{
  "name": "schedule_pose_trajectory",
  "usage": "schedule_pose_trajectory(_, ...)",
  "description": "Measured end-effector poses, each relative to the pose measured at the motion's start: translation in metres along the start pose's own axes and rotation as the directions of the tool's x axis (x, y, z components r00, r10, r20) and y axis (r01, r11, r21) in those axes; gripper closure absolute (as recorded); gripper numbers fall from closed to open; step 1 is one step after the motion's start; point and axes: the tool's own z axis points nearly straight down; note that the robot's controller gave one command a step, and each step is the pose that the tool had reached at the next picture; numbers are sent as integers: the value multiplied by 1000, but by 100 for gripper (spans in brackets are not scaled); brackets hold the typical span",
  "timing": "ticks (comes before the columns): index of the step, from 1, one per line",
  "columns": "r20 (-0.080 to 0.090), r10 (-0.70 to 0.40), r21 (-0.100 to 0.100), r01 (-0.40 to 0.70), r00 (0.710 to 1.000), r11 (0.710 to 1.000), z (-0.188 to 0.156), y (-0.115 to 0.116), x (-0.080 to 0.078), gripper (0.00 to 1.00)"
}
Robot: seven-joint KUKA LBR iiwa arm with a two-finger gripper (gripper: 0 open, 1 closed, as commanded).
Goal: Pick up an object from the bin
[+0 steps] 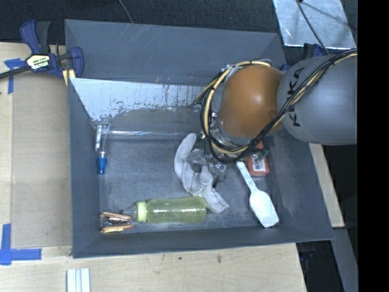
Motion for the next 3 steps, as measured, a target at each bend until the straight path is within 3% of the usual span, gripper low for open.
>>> schedule_pose_trajectory(3, -2, 2, -3, -2, 1000, 1000, -19, 0, 0, 100)
